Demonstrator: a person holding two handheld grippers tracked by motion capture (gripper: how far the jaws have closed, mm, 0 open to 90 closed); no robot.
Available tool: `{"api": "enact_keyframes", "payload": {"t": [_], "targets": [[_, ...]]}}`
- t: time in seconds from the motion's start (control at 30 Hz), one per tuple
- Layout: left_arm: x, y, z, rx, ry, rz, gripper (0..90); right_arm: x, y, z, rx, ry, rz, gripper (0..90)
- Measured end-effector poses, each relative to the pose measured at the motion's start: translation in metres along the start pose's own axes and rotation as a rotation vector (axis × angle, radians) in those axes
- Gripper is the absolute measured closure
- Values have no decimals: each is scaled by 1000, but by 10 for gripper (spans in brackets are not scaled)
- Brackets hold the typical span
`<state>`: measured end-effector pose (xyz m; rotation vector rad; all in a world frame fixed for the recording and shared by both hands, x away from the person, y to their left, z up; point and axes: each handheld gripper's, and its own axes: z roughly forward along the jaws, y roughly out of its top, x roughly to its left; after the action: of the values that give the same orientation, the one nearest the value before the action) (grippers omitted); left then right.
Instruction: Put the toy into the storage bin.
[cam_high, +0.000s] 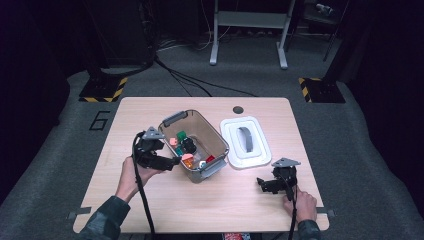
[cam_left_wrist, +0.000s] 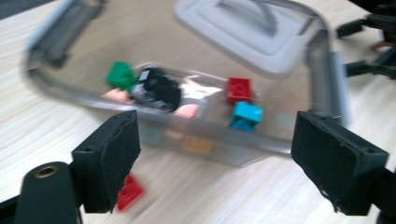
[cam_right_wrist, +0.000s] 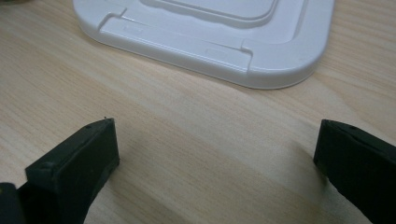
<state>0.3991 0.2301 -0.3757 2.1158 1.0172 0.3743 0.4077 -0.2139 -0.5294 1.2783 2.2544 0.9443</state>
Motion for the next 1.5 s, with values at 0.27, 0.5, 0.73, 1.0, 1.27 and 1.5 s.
{"api": "enact_keyframes", "payload": {"t": [0.27, 0.5, 0.73, 1.0, 1.27, 1.5], "targets": [[26, -23, -6, 7, 109, -49, 126, 0, 0, 0, 0, 0, 0, 0], [40, -48, 16, 38, 220, -101, 119, 0, 0, 0, 0, 0, 0, 0], [51, -70, 45, 75, 260, -151, 104, 0, 0, 0, 0, 0, 1, 0], [54, -80, 69, 87, 279, -183, 135, 0, 0, 0, 0, 0, 0, 0], [53, -83, 84, 81, 267, -212, 259, 0, 0, 0, 0, 0, 0, 0], [54, -85, 87, 111, 244, -209, 494, 0, 0, 0, 0, 0, 1, 0]]}}
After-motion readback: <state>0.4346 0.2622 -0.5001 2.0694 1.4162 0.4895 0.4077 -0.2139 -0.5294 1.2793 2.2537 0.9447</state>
